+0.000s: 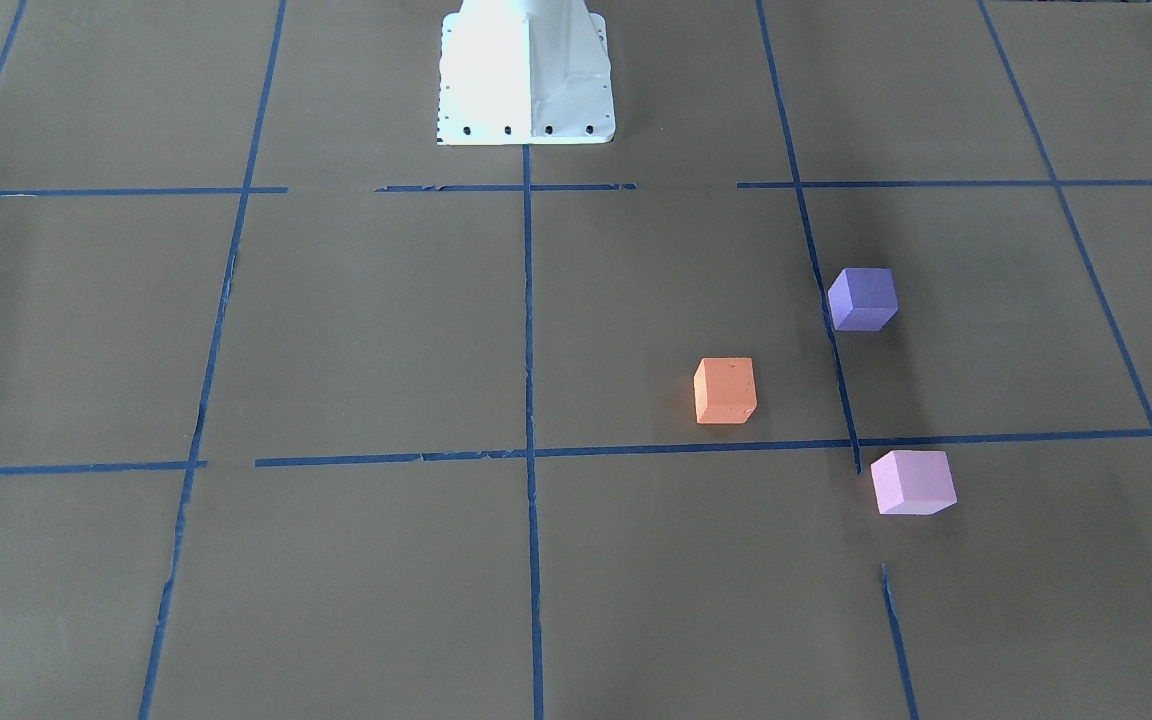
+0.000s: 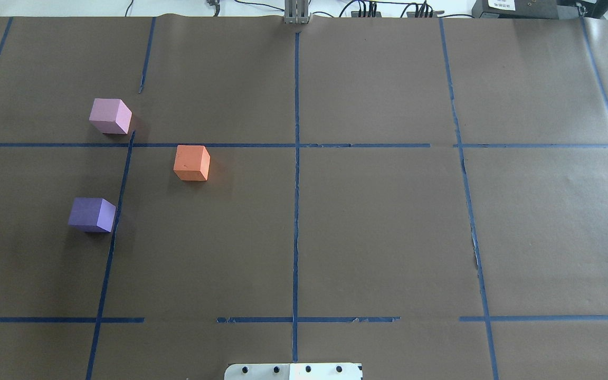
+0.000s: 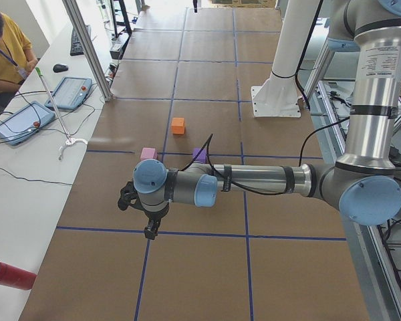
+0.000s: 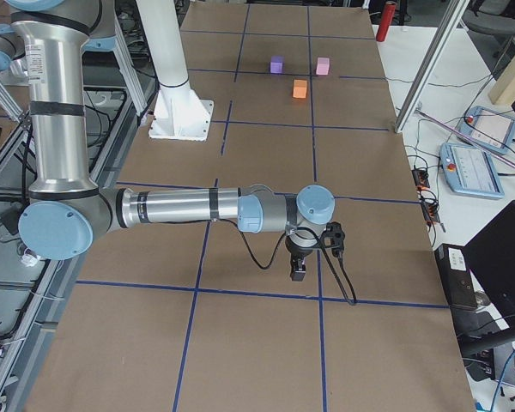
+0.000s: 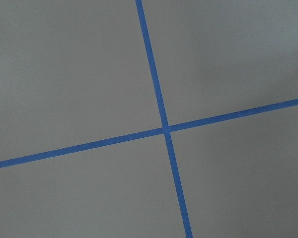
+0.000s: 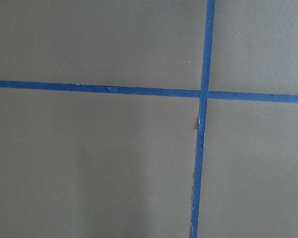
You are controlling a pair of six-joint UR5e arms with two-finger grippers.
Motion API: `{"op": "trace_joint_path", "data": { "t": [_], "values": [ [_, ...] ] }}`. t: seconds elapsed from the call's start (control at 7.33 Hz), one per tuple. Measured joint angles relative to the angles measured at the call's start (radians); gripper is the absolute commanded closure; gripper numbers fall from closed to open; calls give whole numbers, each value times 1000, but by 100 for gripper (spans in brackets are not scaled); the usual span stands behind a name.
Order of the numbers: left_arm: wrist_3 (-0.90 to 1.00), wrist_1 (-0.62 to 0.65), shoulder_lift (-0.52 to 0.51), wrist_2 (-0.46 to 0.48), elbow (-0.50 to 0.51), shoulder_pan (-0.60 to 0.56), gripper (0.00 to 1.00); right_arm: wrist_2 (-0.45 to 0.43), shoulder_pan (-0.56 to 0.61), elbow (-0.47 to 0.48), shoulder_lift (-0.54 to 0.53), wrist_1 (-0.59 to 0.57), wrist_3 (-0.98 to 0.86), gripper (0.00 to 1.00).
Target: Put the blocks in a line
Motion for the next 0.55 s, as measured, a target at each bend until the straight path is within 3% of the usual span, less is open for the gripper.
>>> {"op": "trace_joint_path", "data": {
  "t": [0.55],
  "values": [
    [-8, -6, -29, 3, -19, 18, 0, 0, 0, 0, 0, 0, 0, 0]
  ]
}}
